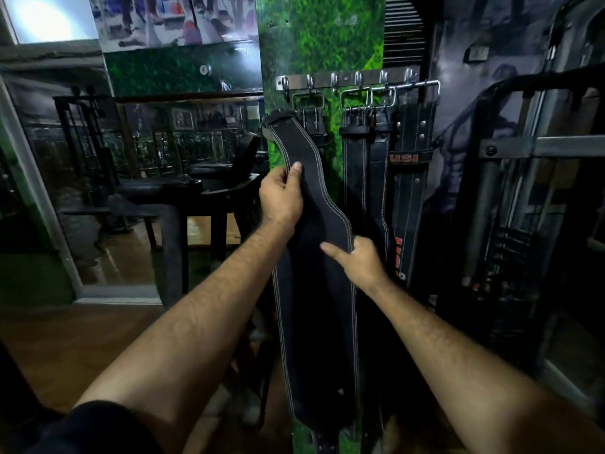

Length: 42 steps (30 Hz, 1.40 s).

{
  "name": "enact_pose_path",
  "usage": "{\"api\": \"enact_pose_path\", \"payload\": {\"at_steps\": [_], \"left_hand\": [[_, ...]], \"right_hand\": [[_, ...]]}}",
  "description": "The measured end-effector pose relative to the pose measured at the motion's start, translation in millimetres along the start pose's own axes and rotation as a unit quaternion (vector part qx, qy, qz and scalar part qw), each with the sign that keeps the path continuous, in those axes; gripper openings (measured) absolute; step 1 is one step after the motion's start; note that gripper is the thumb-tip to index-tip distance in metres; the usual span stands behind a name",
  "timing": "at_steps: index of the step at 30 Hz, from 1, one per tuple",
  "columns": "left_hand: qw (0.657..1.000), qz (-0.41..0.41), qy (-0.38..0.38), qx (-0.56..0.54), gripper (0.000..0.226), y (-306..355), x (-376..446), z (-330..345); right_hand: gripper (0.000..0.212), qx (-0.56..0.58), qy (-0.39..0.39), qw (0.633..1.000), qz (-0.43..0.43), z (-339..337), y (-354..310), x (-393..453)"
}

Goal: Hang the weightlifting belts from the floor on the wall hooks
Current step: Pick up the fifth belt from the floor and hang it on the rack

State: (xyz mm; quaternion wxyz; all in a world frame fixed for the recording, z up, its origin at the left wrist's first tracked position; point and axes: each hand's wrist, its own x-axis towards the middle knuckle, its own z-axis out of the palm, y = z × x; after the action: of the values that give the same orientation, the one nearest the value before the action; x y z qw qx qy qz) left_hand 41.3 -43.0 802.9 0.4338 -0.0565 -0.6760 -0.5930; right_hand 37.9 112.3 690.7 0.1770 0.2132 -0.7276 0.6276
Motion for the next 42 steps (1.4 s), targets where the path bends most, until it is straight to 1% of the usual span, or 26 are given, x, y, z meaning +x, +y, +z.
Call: {"api": "enact_pose_path", "payload": {"at_steps": [2,4,5,6,8,11,12,14,15,16,18,19,20,22,25,26,28,29,31,33,34,35,37,38,40,42], "left_hand": [[1.0,0.005,0.011,0.01,0.047,8.1,1.9,-5.4],[0.999,0.014,0.023,0.017,0.048,18.1,6.9,-13.5],[0.999,0.02,0.029,0.021,0.049,23.7,12.1,-17.2],[0.999,0.022,0.035,0.023,0.049,30.5,17.6,-20.3],[0.999,0.013,0.044,0.026,0.049,45.9,28.1,-24.6],[0.997,-0.023,0.057,0.037,0.05,58.0,40.7,-28.0],[0.997,-0.036,0.058,0.035,0.05,57.1,43.6,-28.7],[0.996,-0.062,0.057,0.013,0.049,54.1,46.2,-30.6],[0.995,-0.075,0.061,0.002,0.049,54.3,46.3,-31.3],[0.994,-0.085,0.068,-0.002,0.048,56.2,47.4,-31.9],[0.992,-0.096,0.087,0.005,0.048,60.9,51.8,-34.4],[0.991,-0.098,0.095,0.013,0.049,63.0,54.8,-36.9],[0.989,-0.103,0.105,0.026,0.049,63.3,58.0,-39.5],[0.985,-0.114,0.119,0.055,0.047,62.6,63.0,-42.7],[0.98,-0.12,0.132,0.089,0.042,59.1,56.9,-43.5],[0.978,-0.123,0.138,0.097,0.043,57.2,53.3,-44.8],[0.975,-0.138,0.143,0.098,0.045,49.7,46.9,-47.9],[0.975,-0.144,0.14,0.096,0.045,46.4,44.7,-50.4],[0.978,-0.151,0.122,0.08,0.044,44.4,41.8,-54.5],[0.982,-0.156,0.091,0.053,0.038,49.0,39.2,-56.8],[0.983,-0.161,0.074,0.04,0.034,52.5,37.7,-56.7],[0.983,-0.169,0.061,0.028,0.03,53.6,36.8,-56.7],[0.982,-0.187,0.039,0.002,0.025,57.5,30.8,-57.2],[0.98,-0.196,0.031,-0.013,0.022,59.7,26.5,-57.2],[0.977,-0.206,0.022,-0.041,0.021,65.0,14.0,-55.5],[0.977,-0.209,0.016,-0.04,0.02,71.1,-0.6,-51.3]], "right_hand": [[0.038,-0.024,-0.065,0.995,0.066,-5.0,21.9,-12.7],[0.053,-0.07,-0.147,0.977,0.135,-13.0,32.3,-26.9],[0.054,-0.076,-0.173,0.971,0.149,-15.9,29.1,-31.6],[0.048,-0.06,-0.176,0.971,0.15,-17.1,21.3,-32.3],[0.039,0.0,-0.137,0.982,0.129,-14.3,-14.4,-20.3],[0.055,0.043,-0.082,0.994,0.052,-3.8,-74.8,17.2],[0.05,0.066,-0.074,0.995,0.022,0.6,-93.2,26.6],[0.024,0.084,-0.06,0.995,-0.012,7.0,-110.6,38.0],[0.02,0.08,-0.058,0.995,-0.013,9.4,-110.8,38.4],[0.031,0.075,-0.061,0.995,-0.004,12.1,-106.1,37.6],[0.081,0.043,-0.06,0.996,0.047,16.9,-84.9,31.1],[0.099,0.028,-0.068,0.994,0.08,17.7,-71.3,26.8],[0.102,0.025,-0.091,0.99,0.106,17.6,-54.2,22.0],[0.092,0.028,-0.137,0.98,0.143,17.1,-24.3,13.8],[0.108,-0.012,-0.176,0.967,0.183,12.2,3.1,1.4],[0.099,-0.034,-0.191,0.963,0.188,8.3,-1.2,-5.9],[0.056,-0.089,-0.245,0.944,0.202,-2.4,-9.2,-14.4],[0.043,-0.121,-0.281,0.928,0.213,-6.4,-10.9,-15.7],[0.049,-0.171,-0.339,0.899,0.218,-11.3,-16.5,-17.8],[0.048,-0.177,-0.355,0.889,0.229,-11.4,-25.4,-10.4],[0.047,-0.16,-0.343,0.897,0.227,-10.4,-33.9,-6.2],[0.056,-0.12,-0.321,0.912,0.225,-9.1,-42.0,-0.6],[0.093,0.006,-0.266,0.935,0.235,-5.8,-58.3,11.5],[0.099,0.066,-0.248,0.939,0.228,-3.6,-65.9,16.3],[0.084,0.165,-0.239,0.928,0.232,-3.1,-83.1,22.9],[0.073,0.2,-0.249,0.914,0.25,-5.6,-95.4,31.0]]}}
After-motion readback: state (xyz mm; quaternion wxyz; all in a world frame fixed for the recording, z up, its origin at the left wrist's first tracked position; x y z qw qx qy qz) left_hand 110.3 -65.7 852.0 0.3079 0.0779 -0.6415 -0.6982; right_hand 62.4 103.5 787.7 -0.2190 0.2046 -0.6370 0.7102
